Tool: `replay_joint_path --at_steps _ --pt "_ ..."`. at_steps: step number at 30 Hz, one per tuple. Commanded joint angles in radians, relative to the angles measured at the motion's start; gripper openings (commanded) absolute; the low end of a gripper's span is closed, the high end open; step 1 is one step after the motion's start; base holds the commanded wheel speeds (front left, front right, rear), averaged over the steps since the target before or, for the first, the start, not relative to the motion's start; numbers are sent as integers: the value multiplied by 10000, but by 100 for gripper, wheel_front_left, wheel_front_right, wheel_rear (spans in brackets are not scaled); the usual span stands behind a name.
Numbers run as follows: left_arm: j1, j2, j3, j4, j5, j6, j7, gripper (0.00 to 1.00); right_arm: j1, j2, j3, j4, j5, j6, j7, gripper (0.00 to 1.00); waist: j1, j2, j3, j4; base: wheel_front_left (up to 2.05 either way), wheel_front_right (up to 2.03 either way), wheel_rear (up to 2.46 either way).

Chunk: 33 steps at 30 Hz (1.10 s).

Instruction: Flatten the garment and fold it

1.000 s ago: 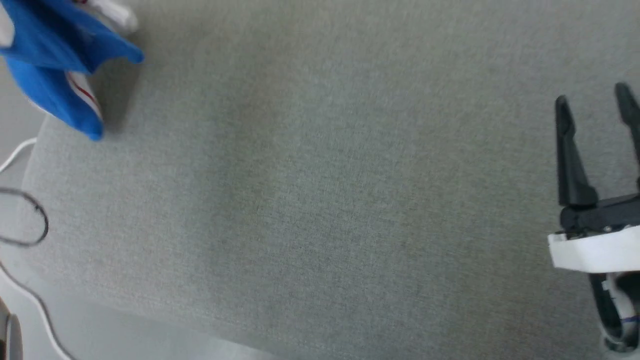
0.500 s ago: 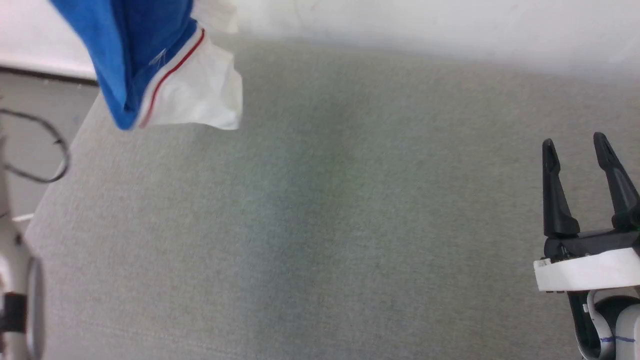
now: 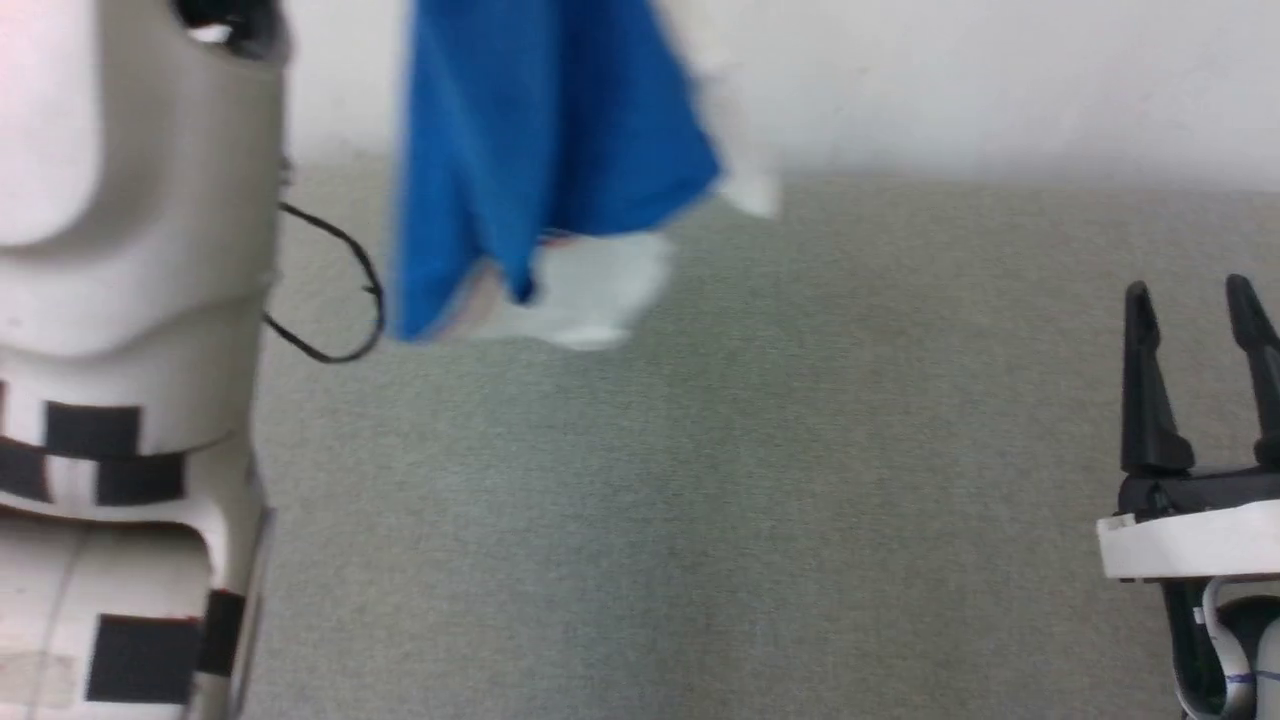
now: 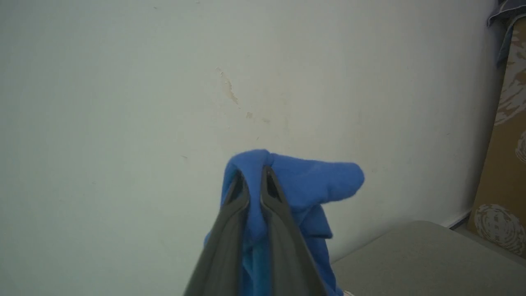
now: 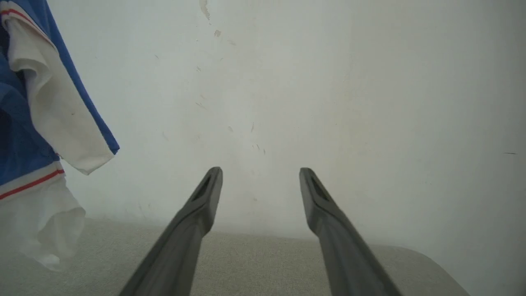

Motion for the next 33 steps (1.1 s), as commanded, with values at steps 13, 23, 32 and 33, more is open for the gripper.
replay_joint_path --at_steps 13,23,32,33 --pt "2975 -1252 -1801 -848 -346 316 -599 0 -202 31 -110 -107 408 -21 -245 100 1 0 945 -1372 0 0 0" --pt "6111 -1458 -2582 828 -305 1202 -2722 0 -342 31 50 121 609 -21 -291 100 1 0 1478 -2128 0 0 0" --pt "6812 -1515 -3195 3246 -337 1290 -3716 47 -422 31 33 345 615 -21 -358 100 1 0 1548 -2373 0 0 0" --pt "6753 -1520 -3167 3284 -438 1291 -3893 100 -399 31 -2 366 602 -21 -350 100 1 0 1493 -2329 0 0 0"
